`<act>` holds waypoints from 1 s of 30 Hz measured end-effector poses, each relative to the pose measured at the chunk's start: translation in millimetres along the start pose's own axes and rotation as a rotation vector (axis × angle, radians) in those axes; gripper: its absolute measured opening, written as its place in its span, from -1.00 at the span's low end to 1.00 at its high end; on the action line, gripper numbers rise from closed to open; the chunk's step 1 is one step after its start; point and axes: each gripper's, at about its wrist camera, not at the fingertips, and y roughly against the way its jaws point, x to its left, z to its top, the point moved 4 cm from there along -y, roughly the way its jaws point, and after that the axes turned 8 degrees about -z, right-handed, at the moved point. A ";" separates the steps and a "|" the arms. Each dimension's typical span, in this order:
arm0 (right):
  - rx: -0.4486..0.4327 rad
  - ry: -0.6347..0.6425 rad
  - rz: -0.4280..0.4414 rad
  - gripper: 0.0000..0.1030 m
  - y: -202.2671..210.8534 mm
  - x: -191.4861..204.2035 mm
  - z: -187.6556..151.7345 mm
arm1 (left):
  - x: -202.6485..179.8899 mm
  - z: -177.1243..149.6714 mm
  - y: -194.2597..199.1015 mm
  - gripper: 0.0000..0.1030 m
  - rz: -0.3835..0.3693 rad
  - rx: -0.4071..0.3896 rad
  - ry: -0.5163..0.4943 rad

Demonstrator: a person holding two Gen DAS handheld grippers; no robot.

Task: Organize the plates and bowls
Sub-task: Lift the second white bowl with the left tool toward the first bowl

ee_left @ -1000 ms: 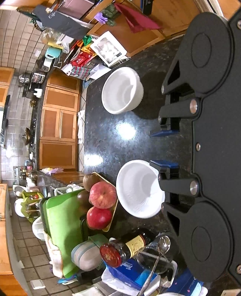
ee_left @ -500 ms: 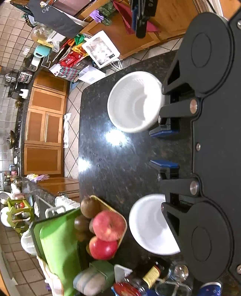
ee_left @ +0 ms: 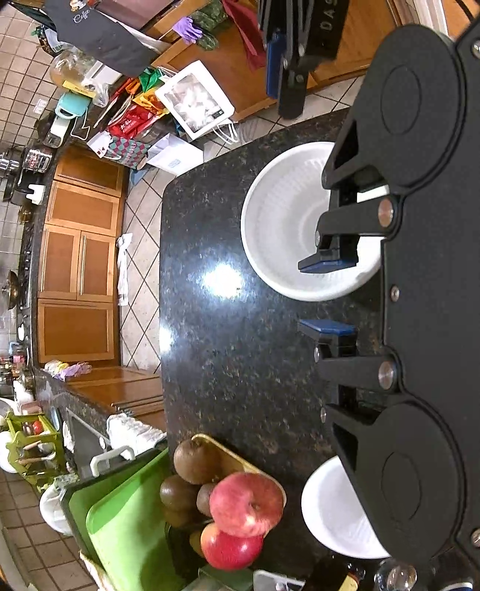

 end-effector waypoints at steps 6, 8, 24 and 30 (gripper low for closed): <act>0.022 0.015 -0.010 -0.33 -15.6 9.6 1.8 | -2.8 1.6 -11.5 -0.35 0.007 0.012 0.001; 0.028 0.022 -0.014 -0.33 -19.1 10.4 1.7 | -2.4 1.7 -14.6 -0.35 0.007 0.017 0.006; 0.048 0.097 -0.053 -0.37 -42.5 27.3 -11.1 | 4.4 -9.8 -42.6 -0.35 -0.008 0.073 0.040; 0.015 0.130 -0.066 -0.49 -33.8 35.7 -16.7 | -5.4 -15.5 -35.4 -0.35 -0.019 0.058 0.013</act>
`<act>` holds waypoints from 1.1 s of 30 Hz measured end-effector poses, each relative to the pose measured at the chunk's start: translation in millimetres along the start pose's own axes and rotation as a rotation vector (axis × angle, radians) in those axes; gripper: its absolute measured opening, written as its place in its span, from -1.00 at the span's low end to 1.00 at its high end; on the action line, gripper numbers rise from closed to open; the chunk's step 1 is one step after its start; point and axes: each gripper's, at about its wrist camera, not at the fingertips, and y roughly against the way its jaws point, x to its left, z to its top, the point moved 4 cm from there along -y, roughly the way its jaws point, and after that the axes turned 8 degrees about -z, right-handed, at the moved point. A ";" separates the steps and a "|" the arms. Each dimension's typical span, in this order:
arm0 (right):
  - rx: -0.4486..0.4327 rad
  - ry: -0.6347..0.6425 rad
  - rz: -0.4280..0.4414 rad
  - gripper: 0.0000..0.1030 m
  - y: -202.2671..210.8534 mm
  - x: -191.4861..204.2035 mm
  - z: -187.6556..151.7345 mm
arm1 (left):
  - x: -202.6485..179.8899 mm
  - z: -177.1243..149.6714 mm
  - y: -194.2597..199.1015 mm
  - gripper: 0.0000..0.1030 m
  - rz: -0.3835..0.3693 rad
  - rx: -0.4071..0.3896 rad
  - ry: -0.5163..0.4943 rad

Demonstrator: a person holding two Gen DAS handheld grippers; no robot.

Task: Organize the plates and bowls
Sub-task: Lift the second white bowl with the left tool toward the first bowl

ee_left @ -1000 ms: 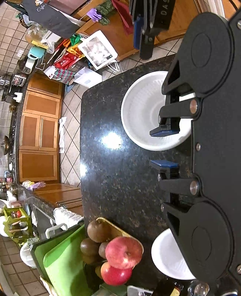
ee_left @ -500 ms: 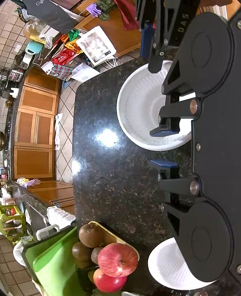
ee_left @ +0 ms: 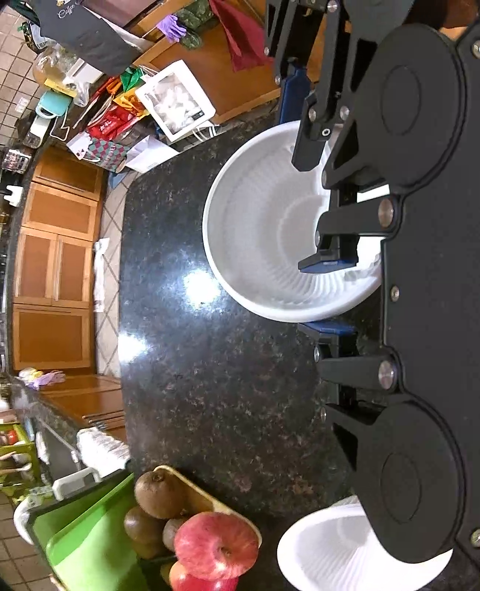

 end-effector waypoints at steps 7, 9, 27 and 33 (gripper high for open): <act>-0.032 -0.006 -0.003 -0.49 30.2 0.4 -11.9 | -9.4 -11.7 23.6 -0.35 -0.017 -0.012 -0.032; -0.038 -0.004 -0.005 -0.49 42.4 2.2 -18.5 | -12.3 -16.6 31.6 -0.35 -0.025 -0.012 -0.039; -0.127 -0.007 -0.030 -0.47 134.7 34.5 -63.6 | -32.3 -65.5 104.9 -0.35 0.005 -0.090 -0.095; -0.151 0.019 -0.014 -0.45 158.5 52.2 -74.9 | -23.6 -83.2 130.0 -0.35 0.028 -0.125 -0.079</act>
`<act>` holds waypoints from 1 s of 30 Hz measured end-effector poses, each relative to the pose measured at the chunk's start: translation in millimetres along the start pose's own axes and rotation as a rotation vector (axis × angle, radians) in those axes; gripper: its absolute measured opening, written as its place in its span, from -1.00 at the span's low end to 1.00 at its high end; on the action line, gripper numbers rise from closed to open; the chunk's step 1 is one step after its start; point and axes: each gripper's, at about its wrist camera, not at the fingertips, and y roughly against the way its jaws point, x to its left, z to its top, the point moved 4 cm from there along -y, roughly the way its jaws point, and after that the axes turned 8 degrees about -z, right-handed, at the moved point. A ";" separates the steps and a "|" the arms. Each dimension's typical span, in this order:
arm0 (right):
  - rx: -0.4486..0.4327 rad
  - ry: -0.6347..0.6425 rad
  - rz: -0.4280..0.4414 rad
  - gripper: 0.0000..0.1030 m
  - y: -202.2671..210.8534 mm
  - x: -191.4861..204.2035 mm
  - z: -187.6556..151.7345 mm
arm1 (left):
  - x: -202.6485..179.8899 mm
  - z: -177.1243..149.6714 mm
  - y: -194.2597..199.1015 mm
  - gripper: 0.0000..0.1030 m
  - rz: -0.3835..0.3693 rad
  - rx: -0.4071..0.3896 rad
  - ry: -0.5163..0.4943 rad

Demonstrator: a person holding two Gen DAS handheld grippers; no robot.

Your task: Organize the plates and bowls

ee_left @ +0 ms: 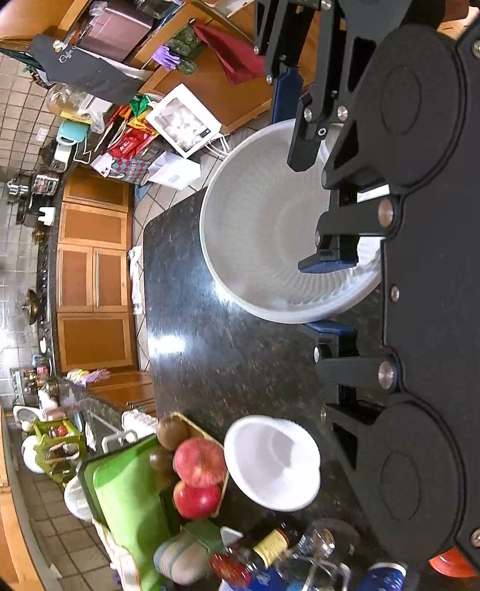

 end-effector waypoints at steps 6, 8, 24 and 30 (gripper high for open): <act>-0.020 0.007 0.014 -0.45 24.0 28.0 -10.0 | 11.5 -21.4 23.7 -0.35 0.016 0.002 -0.007; -0.024 0.010 0.014 -0.45 33.1 38.9 -14.2 | 15.0 -28.9 30.7 -0.35 0.011 0.012 -0.013; 0.017 -0.025 0.018 -0.40 65.8 91.6 -63.7 | 34.8 -91.4 52.1 -0.35 -0.058 0.108 -0.078; 0.083 -0.060 0.038 -0.40 54.3 94.1 -78.3 | 37.6 -107.6 49.6 -0.35 -0.082 0.138 -0.098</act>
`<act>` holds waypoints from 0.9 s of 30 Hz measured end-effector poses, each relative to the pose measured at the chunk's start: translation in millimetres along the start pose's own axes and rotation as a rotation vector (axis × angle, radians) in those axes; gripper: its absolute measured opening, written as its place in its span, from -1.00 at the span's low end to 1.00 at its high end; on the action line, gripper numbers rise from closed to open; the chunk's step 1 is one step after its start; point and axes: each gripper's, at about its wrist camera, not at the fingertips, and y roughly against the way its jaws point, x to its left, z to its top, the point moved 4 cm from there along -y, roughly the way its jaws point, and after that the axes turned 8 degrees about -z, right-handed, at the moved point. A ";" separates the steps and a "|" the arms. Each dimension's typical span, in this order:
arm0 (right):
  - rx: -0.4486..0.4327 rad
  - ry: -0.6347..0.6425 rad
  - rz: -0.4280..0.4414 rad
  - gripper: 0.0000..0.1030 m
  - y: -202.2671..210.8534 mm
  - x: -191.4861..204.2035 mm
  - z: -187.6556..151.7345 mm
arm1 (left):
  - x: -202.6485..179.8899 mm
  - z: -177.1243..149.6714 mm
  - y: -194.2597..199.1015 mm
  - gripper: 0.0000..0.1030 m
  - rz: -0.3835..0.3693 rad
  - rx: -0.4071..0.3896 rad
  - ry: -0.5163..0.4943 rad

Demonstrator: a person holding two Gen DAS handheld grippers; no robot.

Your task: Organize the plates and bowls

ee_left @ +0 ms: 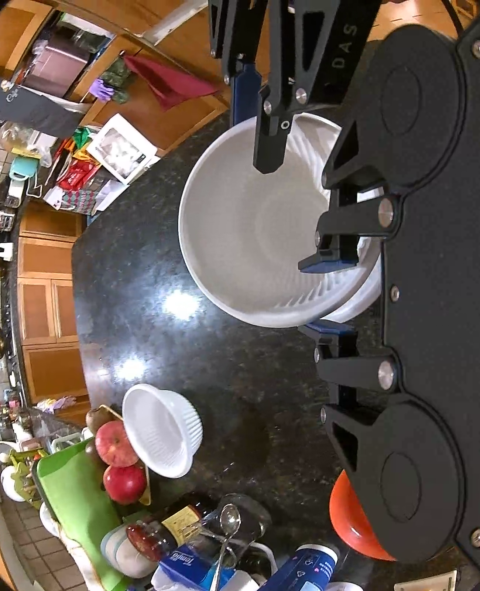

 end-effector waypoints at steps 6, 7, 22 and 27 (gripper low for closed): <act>0.048 -0.004 0.017 -0.41 -13.4 1.0 -9.5 | 4.2 -7.2 -3.2 -0.35 -0.024 0.016 -0.002; 0.058 -0.006 0.019 -0.41 -16.3 0.5 -10.6 | 3.8 -8.2 -4.7 -0.35 -0.030 0.023 0.000; 0.080 -0.013 0.012 -0.41 -29.5 -6.7 -14.7 | 2.1 -15.2 0.2 -0.35 -0.020 -0.001 -0.013; 0.073 -0.012 0.009 -0.41 -29.7 -7.0 -14.2 | 6.2 -17.9 -2.3 -0.35 -0.025 0.009 0.008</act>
